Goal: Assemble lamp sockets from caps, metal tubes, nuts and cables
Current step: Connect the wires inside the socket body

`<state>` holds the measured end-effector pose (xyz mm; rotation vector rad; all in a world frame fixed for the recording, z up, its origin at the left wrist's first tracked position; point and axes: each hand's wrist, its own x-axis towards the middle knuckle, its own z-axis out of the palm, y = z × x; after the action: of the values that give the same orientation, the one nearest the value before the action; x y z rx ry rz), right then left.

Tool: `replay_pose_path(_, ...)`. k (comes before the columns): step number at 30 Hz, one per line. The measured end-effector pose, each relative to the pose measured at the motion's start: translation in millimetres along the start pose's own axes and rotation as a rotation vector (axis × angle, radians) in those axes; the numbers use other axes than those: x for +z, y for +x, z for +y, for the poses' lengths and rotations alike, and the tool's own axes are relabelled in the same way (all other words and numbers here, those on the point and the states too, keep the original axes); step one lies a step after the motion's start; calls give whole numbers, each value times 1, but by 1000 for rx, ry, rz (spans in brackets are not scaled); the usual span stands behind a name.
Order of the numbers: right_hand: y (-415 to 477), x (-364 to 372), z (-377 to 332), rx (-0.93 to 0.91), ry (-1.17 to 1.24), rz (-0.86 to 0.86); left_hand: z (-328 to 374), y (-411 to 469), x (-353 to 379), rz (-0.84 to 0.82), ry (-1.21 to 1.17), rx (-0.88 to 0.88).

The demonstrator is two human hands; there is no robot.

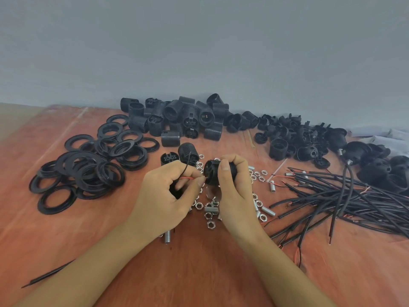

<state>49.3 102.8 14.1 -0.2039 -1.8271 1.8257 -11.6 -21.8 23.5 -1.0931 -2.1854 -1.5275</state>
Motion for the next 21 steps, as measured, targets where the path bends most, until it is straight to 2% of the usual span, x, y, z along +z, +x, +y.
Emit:
replay_pose_path(2, 1, 0, 0, 88, 46, -11, 0, 1, -1, 21, 29, 32)
replay_pose_path(7, -2, 2, -2, 5, -25, 28, 2, 1, -3, -6, 76, 80)
replay_pose_path(11, -1, 4, -1, 96, 100, 32, 3, 1, -3, 24, 40, 41)
replay_pose_path(17, 3, 2, -4, 248, 327, 167, 5, 4, -4, 110, -6, -61)
replay_pose_path(21, 5, -1, -9, 330, 491, 70, 7, 3, -3, 97, -23, -81)
